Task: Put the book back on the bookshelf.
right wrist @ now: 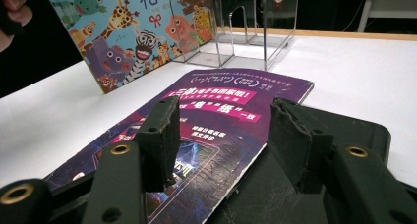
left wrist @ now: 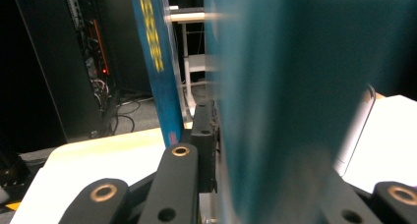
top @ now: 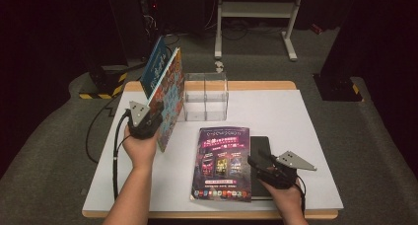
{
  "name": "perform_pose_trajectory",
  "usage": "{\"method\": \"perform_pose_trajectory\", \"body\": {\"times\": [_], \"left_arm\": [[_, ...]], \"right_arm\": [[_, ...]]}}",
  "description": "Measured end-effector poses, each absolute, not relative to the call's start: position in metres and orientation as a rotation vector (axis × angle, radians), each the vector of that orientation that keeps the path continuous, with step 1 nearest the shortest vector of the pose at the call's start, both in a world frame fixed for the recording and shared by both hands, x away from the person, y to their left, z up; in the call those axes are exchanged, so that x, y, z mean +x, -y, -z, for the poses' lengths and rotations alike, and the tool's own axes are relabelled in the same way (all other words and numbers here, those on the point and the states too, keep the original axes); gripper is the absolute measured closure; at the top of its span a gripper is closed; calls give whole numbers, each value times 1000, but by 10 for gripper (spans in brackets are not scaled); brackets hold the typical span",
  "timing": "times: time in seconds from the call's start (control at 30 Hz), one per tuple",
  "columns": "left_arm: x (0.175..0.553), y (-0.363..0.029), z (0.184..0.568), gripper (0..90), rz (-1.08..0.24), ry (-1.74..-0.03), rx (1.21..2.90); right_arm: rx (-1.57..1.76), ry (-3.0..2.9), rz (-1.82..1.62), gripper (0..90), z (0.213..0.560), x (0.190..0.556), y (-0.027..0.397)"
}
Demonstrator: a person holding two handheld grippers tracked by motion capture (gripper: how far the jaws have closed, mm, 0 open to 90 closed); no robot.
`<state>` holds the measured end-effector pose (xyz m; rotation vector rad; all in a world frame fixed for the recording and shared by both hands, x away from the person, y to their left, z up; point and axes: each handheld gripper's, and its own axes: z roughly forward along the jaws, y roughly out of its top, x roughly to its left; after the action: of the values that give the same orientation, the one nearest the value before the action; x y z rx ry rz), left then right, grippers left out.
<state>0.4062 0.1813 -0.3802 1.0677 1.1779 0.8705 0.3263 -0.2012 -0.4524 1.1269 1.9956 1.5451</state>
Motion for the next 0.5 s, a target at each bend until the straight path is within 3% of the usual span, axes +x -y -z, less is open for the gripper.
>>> {"method": "perform_pose_trajectory", "body": {"times": [0.5], "left_arm": [[396, -180, 400, 760, -888, -1205, 1085]], "right_arm": [[1125, -2002, -1537, 455, 454, 326, 200]]}}
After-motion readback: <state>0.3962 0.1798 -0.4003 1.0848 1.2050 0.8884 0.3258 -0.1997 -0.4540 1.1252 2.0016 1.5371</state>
